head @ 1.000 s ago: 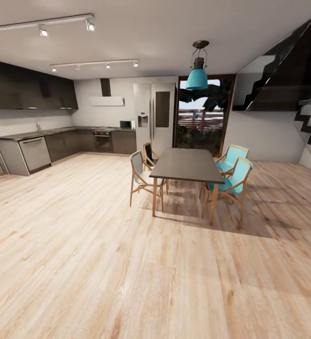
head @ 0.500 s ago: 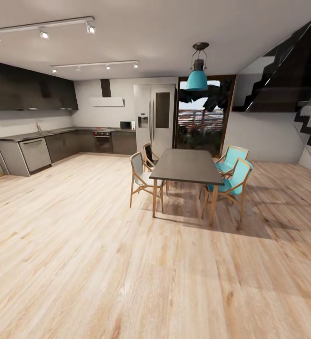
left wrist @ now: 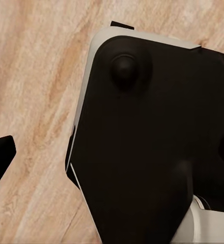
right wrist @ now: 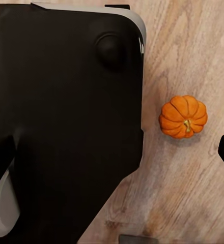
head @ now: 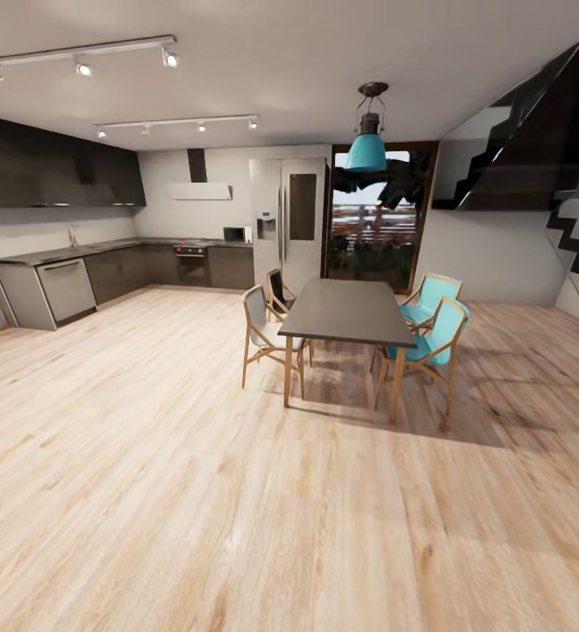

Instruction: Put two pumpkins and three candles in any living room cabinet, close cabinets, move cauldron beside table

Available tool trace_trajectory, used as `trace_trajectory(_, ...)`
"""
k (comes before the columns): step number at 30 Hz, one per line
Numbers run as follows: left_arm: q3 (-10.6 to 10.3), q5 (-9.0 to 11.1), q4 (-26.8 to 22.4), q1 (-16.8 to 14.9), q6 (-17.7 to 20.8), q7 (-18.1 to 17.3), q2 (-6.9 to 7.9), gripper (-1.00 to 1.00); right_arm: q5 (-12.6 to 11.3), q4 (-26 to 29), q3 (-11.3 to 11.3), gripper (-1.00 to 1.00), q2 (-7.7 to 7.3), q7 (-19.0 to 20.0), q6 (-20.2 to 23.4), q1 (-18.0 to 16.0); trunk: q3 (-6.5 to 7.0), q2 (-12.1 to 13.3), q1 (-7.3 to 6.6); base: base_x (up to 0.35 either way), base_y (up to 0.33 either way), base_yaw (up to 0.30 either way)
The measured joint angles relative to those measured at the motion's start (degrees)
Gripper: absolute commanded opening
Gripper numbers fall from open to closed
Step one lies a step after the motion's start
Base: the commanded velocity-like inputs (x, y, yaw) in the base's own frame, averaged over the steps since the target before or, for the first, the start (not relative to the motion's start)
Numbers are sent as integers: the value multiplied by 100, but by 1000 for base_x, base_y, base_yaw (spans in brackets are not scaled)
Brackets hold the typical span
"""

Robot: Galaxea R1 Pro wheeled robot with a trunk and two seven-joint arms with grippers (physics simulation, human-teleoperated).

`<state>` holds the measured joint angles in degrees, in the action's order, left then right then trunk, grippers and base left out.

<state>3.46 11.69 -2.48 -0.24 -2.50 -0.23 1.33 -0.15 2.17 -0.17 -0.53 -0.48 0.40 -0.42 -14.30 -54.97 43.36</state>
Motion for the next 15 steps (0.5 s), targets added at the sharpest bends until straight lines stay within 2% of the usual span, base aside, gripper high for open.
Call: trace_trajectory(15, 0, 2, 0, 0, -1, 18, 10, 100, 9, -1, 9, 100, 3, -10, 15, 0, 270, 602, -330, 0, 0, 0)
